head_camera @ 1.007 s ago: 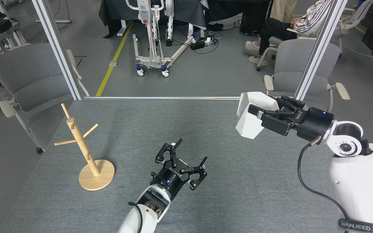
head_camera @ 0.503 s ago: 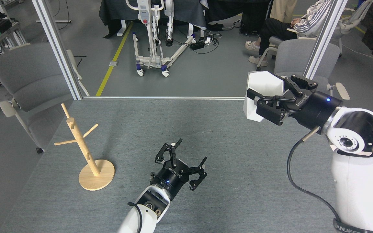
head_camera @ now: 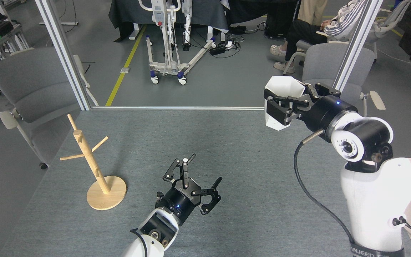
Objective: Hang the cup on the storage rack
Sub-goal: 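Bring the cup toward the center and reach the left gripper toward it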
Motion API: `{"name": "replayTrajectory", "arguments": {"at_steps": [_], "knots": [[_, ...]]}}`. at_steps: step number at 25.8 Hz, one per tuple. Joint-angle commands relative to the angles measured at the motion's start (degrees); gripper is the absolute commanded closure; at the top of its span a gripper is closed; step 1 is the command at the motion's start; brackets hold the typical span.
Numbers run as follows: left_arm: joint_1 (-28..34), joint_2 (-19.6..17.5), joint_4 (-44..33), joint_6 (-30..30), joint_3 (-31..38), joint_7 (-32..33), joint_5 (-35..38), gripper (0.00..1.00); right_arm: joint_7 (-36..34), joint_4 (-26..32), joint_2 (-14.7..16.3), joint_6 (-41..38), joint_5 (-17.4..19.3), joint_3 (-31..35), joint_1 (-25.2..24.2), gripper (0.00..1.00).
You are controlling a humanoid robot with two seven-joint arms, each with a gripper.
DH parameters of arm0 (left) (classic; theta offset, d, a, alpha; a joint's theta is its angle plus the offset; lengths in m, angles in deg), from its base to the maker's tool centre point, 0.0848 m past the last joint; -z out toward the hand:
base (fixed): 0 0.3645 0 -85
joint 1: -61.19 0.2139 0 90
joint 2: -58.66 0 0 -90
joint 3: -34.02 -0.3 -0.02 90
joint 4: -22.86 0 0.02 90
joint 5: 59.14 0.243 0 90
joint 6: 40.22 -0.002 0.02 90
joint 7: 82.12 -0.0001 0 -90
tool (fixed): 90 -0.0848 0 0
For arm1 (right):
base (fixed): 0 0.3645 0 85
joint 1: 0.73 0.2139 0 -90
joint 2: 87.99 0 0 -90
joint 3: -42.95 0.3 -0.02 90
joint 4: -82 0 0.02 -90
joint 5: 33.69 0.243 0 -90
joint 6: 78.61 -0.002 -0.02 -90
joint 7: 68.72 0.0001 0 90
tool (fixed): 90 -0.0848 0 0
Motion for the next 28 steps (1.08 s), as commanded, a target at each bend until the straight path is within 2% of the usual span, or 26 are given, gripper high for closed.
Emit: {"name": "replayTrajectory", "arguments": {"at_steps": [1,5,8,12,17,20,28], "knots": [[-1.8,0.2,-0.1,0.2,-2.5,1.5,0.4,0.01,0.1,1.1,0.0,3.0,-0.3,-2.2,0.3,1.00],[-3.0,0.1,2.4,5.7,-1.4,1.0,-0.8,0.01,0.1,1.2,0.0,6.8,-1.1,-4.9,0.3,1.00],[-2.9,-0.4,3.1,10.6,1.9,0.2,-2.1,0.01,0.1,1.0,0.0,8.3,-1.6,-6.8,0.3,1.00],[-2.2,-0.5,2.6,14.3,5.4,-0.7,-3.1,0.01,0.0,0.2,-0.1,9.6,-1.9,-9.2,0.0,1.00],[-0.3,-2.7,0.9,16.1,6.3,-0.8,-3.0,0.01,-0.1,-1.1,-1.8,10.6,-3.9,-11.8,-0.4,1.00],[1.5,-2.7,-1.3,16.2,6.3,-0.6,-2.8,0.01,-0.2,-2.2,-2.1,11.1,-4.3,-13.4,-0.4,1.00],[0.8,-1.9,-5.3,19.3,6.3,0.8,-2.7,0.01,-0.2,-2.8,-3.3,11.4,-4.4,-16.3,-0.4,1.00]]}}
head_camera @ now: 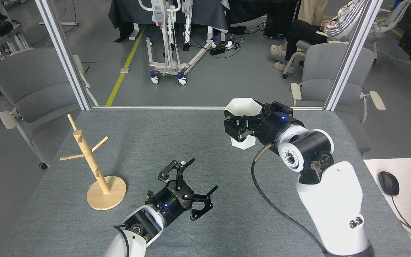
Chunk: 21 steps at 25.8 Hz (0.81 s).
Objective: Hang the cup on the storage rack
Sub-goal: 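Bring the cup toward the center and reach the left gripper toward it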
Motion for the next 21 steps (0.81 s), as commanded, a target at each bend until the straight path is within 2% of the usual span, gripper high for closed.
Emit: {"name": "replayTrajectory", "arguments": {"at_steps": [1,8,11,16,21], "knots": [[-0.8,0.5,-2.6,2.1,-0.2,1.4,0.0,0.01,0.0,-0.1,-0.8,0.0,-0.2,-0.9,0.0,1.00],[-3.4,4.2,-3.4,9.1,0.3,4.7,-0.3,0.01,0.0,-0.1,-0.8,0.0,-0.9,-1.0,0.1,1.00],[-4.5,4.4,-3.8,9.8,0.3,5.6,-0.6,0.01,0.0,-0.1,-0.8,0.0,-0.9,-1.0,0.1,1.00],[-9.1,4.4,-1.0,9.9,0.3,8.4,-5.0,0.01,0.0,-0.1,-1.2,0.0,-1.0,-1.0,0.1,1.00],[-11.1,4.4,0.5,10.2,0.3,9.0,-5.5,0.01,0.0,-0.1,-1.3,0.0,-1.1,-1.0,0.1,1.00]]}}
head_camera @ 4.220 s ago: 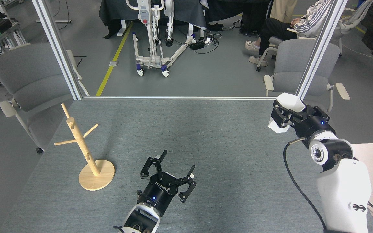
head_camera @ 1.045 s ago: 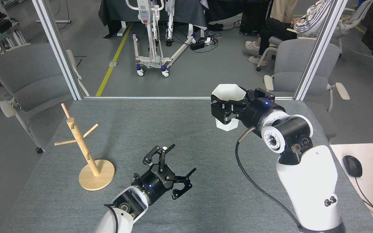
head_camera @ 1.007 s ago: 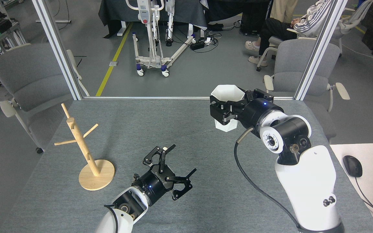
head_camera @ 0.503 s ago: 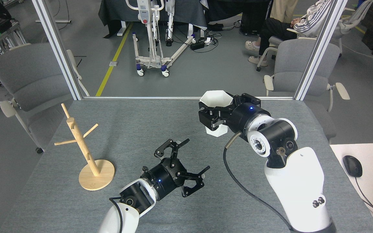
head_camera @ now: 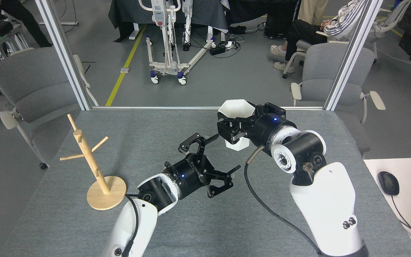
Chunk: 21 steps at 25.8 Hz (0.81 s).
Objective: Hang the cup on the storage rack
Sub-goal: 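Bring the cup toward the center and reach the left gripper toward it, then grasp the white cup with the left gripper beside the right gripper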
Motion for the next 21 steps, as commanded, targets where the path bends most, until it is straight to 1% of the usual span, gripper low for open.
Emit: {"name": "replayTrajectory", "arguments": {"at_steps": [1,6,15,19,21], "knots": [[-1.3,0.1,1.1,0.5,0.0,0.3,-0.8,0.01,0.0,0.0,-0.1,0.0,-0.1,0.0,0.1,1.00],[-2.6,-0.2,1.7,2.1,-0.1,0.5,-4.8,0.01,0.0,0.0,-0.7,0.0,-0.8,0.0,0.1,1.00],[-5.4,0.1,4.0,3.8,-0.1,4.9,-6.6,0.01,0.0,-0.1,-1.4,0.0,-1.7,0.0,0.1,1.00],[-7.3,1.3,7.7,3.6,0.0,6.5,-6.9,0.01,0.0,-0.1,-1.5,0.0,-1.8,0.0,0.1,1.00],[-7.4,1.4,9.3,3.5,0.0,6.5,-7.3,0.01,0.0,-0.1,-2.2,0.0,-2.7,0.0,0.0,1.00]]}}
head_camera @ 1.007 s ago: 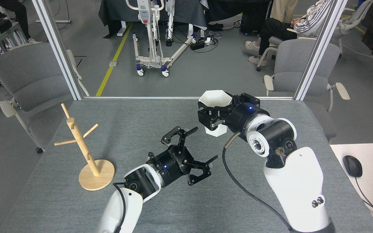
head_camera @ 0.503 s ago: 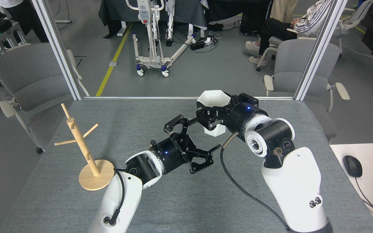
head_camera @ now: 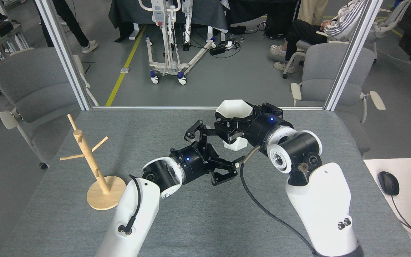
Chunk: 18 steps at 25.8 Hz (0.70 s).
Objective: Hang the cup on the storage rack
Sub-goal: 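Grasp the white cup with the left gripper beside the right gripper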
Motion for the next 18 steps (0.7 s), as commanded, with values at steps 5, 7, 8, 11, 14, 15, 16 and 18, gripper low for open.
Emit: {"name": "replayTrajectory", "arguments": {"at_steps": [5,7,8,11,14,15,16,18], "knots": [[0.3,-0.4,2.6,0.7,1.6,0.4,-6.4,0.01,-0.1,-0.4,-1.1,0.0,-1.7,0.0,-0.1,1.00],[0.3,-0.6,2.9,2.4,1.6,0.6,-10.7,0.01,-0.1,-0.4,-1.3,-0.1,-1.8,0.0,-0.1,1.00],[0.2,-0.6,3.4,2.6,1.6,0.7,-11.9,0.01,-0.1,-0.4,-1.4,-0.1,-1.8,0.0,-0.1,1.00],[-0.1,0.1,6.0,2.4,2.1,0.9,-13.1,0.01,-0.1,-0.4,-2.0,-0.1,-2.0,0.0,-0.1,1.00],[-0.2,0.2,6.2,2.3,2.8,0.9,-15.3,0.01,-0.1,-0.4,-2.1,-0.1,-2.0,0.0,-0.1,1.00],[-0.3,0.3,6.4,2.2,2.9,1.1,-15.4,0.01,-0.1,-0.4,-2.5,0.0,-2.1,0.0,-0.1,1.00],[-0.4,0.4,6.6,2.1,2.9,1.3,-15.4,0.01,-0.1,-0.4,-2.7,0.0,-2.1,0.0,-0.1,1.00],[-1.0,0.5,6.9,1.3,3.0,1.5,-15.7,0.01,-0.1,-0.4,-2.7,-0.1,-3.0,0.0,-0.1,1.00]]}}
